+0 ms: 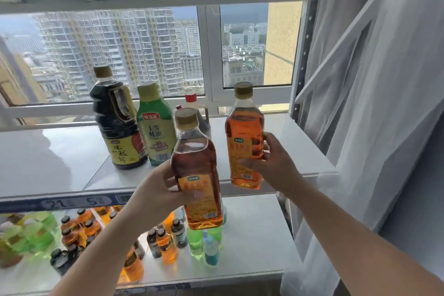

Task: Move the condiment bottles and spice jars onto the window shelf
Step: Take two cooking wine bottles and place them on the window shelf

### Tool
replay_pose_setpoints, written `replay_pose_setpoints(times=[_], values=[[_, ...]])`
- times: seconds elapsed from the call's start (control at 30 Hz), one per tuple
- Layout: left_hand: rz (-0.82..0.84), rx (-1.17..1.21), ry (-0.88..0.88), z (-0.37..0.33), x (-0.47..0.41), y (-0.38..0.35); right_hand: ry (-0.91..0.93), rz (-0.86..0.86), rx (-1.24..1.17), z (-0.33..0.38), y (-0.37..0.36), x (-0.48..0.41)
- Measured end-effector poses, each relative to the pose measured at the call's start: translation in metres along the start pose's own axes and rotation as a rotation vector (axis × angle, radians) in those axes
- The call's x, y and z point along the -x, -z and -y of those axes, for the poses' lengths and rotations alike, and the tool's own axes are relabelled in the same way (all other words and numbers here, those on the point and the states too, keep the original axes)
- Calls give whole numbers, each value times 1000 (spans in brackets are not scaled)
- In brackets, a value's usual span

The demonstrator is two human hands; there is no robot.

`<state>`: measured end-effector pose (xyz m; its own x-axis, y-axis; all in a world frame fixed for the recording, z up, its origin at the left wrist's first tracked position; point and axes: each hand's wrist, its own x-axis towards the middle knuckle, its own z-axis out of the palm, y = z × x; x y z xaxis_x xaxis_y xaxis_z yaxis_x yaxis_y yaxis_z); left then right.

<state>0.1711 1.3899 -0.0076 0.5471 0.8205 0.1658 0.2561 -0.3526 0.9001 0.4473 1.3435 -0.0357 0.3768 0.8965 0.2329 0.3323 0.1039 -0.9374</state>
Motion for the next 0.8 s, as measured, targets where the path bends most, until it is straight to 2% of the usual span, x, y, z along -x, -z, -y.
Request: replay_pose_setpoints(times=[0.33, 0.53, 0.8], values=[[-5, -43, -5, 12, -30, 7, -69, 46, -85, -21, -14, -83], [20, -55, -11, 18, -45, 16, -63, 134, -16, -24, -23, -119], [70, -67, 15, 29, -59, 20, -72, 154, 4, -30, -34, -145]])
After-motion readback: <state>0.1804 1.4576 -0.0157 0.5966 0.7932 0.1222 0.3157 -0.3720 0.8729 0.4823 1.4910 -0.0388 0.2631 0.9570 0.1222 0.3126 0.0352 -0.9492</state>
